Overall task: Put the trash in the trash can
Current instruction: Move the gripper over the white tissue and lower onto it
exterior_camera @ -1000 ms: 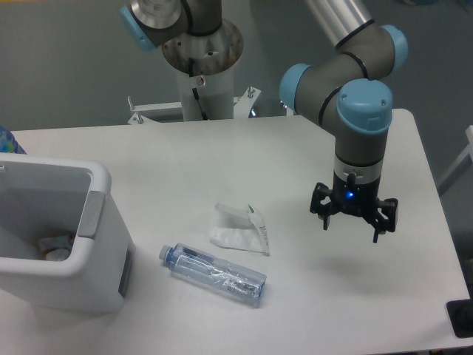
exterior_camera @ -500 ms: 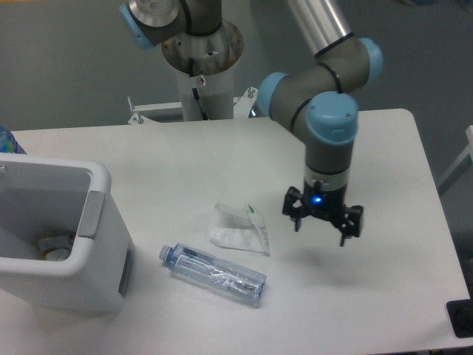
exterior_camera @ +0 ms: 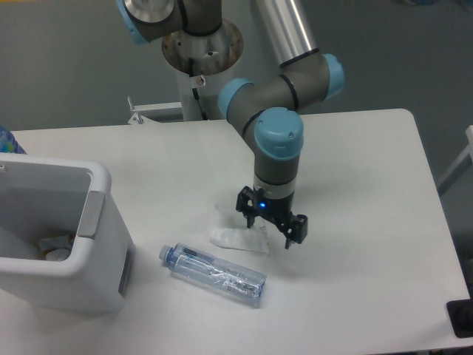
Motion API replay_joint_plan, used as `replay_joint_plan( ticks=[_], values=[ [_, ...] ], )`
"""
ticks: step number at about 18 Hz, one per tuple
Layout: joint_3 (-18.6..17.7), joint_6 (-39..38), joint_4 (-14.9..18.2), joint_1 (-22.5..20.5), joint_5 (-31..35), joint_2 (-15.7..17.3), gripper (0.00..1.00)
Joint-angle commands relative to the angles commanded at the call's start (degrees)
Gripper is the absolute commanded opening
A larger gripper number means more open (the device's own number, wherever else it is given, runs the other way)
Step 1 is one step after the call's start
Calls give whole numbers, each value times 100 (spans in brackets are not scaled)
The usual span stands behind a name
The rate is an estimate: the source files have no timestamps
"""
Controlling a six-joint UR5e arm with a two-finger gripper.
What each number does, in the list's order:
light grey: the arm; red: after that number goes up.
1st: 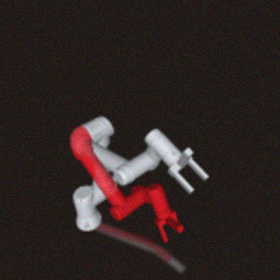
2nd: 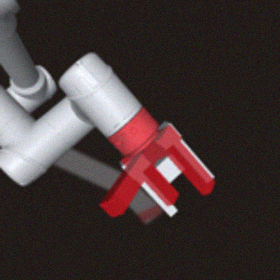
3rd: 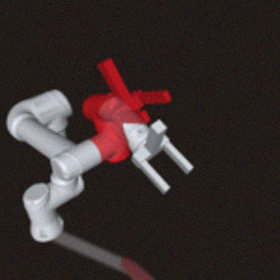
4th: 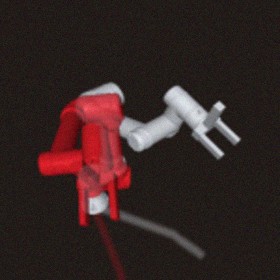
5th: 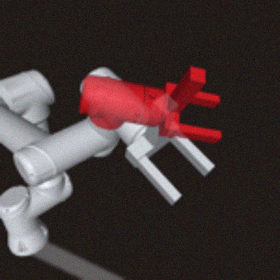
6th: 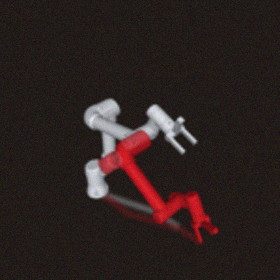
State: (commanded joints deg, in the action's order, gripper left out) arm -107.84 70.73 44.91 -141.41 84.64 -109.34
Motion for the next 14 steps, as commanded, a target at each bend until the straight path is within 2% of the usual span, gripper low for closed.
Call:
replay_joint_plan(
  ticks=[3, 5, 9, 12, 13, 14],
  values=[
    [43, 239, 386, -35, 0, 106, 100],
    [-18, 274, 519, 17, 0, 115, 100],
    [-168, 275, 502, 368, 9, -25, 100],
    [-194, 292, 510, 387, 9, -61, 99],
    [-185, 292, 510, 387, 17, -104, 88],
    [-185, 301, 537, 387, 18, -105, 68]
  ],
)
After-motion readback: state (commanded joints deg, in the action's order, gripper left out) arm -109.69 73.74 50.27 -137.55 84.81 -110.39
